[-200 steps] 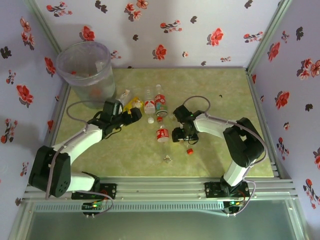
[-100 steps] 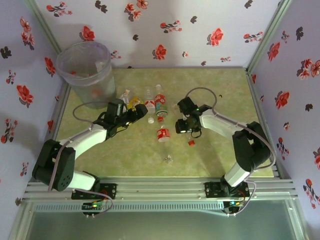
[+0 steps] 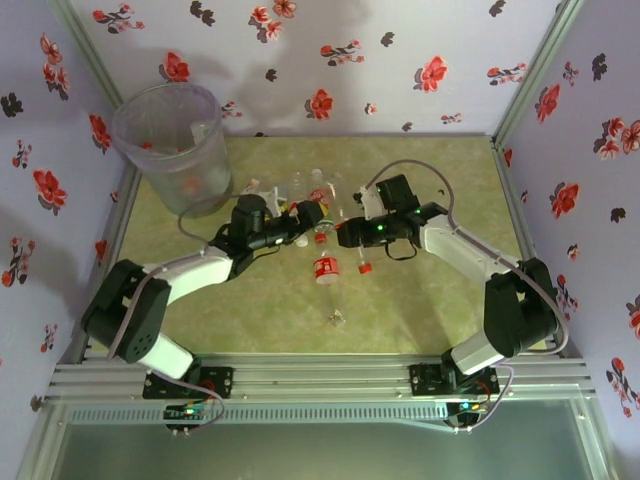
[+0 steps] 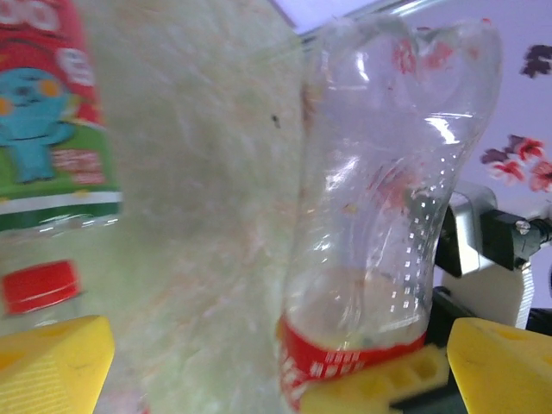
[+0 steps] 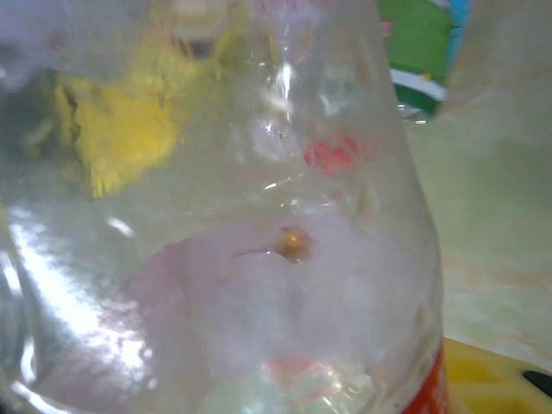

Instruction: Put the plastic bottles in the bin

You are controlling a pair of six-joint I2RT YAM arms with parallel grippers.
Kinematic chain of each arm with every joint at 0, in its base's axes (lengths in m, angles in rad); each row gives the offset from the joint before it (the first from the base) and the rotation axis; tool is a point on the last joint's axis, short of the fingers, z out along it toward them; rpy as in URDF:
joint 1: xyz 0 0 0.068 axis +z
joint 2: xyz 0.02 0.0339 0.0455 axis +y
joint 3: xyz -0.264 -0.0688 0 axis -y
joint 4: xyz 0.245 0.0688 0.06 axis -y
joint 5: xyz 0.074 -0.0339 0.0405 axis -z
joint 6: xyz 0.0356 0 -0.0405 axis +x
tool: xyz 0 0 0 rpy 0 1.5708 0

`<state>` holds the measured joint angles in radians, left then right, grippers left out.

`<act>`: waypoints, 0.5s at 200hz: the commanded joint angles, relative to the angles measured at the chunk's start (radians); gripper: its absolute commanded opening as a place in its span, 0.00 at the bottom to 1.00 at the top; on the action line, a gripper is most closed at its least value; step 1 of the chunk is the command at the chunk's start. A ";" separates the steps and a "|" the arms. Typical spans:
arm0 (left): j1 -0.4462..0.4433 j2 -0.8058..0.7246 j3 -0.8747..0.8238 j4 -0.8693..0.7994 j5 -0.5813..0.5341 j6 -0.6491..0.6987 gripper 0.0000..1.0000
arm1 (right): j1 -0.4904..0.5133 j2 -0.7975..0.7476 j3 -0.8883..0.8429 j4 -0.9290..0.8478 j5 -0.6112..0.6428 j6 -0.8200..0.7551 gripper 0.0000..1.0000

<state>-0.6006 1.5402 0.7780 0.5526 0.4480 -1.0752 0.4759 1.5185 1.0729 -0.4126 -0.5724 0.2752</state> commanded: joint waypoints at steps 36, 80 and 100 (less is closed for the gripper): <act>-0.037 0.104 0.115 0.172 0.087 -0.017 0.93 | 0.005 0.012 -0.005 0.061 -0.181 0.014 0.50; -0.045 0.171 0.139 0.254 0.087 -0.065 0.79 | 0.009 0.030 -0.016 0.091 -0.225 0.031 0.51; -0.050 0.193 0.142 0.277 0.086 -0.082 0.71 | 0.009 0.043 -0.012 0.098 -0.228 0.033 0.51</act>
<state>-0.6384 1.7008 0.8909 0.7490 0.5175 -1.1297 0.4786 1.5414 1.0653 -0.3470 -0.7574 0.2958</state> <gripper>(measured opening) 0.752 0.537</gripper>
